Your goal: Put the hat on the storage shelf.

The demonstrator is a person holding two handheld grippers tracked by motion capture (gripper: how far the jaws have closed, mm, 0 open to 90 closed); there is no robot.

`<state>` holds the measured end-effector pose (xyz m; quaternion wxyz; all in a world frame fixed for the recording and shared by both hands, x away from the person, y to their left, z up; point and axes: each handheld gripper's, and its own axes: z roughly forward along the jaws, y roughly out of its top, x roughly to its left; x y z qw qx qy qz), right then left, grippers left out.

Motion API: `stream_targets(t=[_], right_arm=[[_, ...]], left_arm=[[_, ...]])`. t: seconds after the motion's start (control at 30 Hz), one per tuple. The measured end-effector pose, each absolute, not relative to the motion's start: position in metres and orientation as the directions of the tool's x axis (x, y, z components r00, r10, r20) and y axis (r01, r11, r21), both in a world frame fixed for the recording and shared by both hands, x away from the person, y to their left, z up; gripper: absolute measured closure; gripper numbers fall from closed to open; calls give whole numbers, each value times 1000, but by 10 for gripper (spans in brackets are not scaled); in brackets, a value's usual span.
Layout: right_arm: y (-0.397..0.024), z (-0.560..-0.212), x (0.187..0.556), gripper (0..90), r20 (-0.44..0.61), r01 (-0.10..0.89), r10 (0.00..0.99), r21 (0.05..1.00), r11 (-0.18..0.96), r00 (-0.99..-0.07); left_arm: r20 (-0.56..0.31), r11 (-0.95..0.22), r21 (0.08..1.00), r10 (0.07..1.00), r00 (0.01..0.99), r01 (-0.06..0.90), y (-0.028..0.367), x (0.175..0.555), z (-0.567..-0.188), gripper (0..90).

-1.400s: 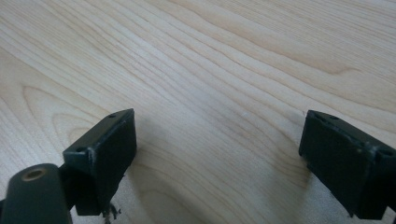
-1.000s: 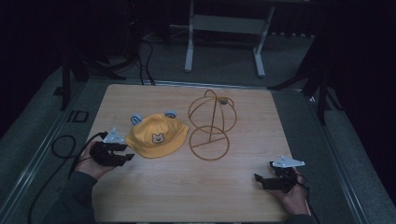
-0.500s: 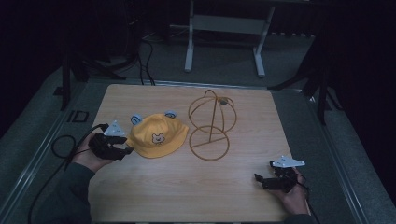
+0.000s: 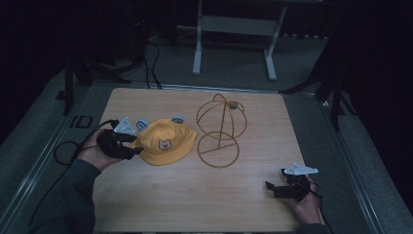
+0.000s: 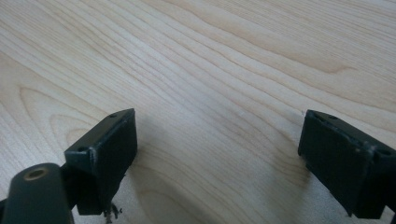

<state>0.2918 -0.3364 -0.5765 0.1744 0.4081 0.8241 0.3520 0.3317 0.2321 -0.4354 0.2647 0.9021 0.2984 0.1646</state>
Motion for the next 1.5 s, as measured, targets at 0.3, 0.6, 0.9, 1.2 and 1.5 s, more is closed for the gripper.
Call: stream_targets(t=[0.3, 0.6, 0.9, 1.2, 1.5], right_arm=[[-337, -577, 292, 116, -3, 547, 794, 723, 422, -608], [-337, -577, 292, 116, -2, 548, 794, 723, 421, -607], [-337, -577, 292, 116, -2, 548, 794, 723, 421, -607], [-337, -577, 291, 117, -2, 549, 795, 723, 420, -606], [-337, -577, 291, 117, -2, 548, 795, 723, 421, -607]], left_arm=[[122, -703, 561, 592, 797, 437, 229, 348, -426, 494], [111, -694, 570, 596, 795, 440, 231, 361, -413, 504], [114, -701, 561, 591, 798, 439, 229, 376, -405, 506], [105, -722, 543, 565, 818, 429, 223, 390, -403, 504], [87, -704, 553, 580, 810, 445, 223, 405, -399, 489]])
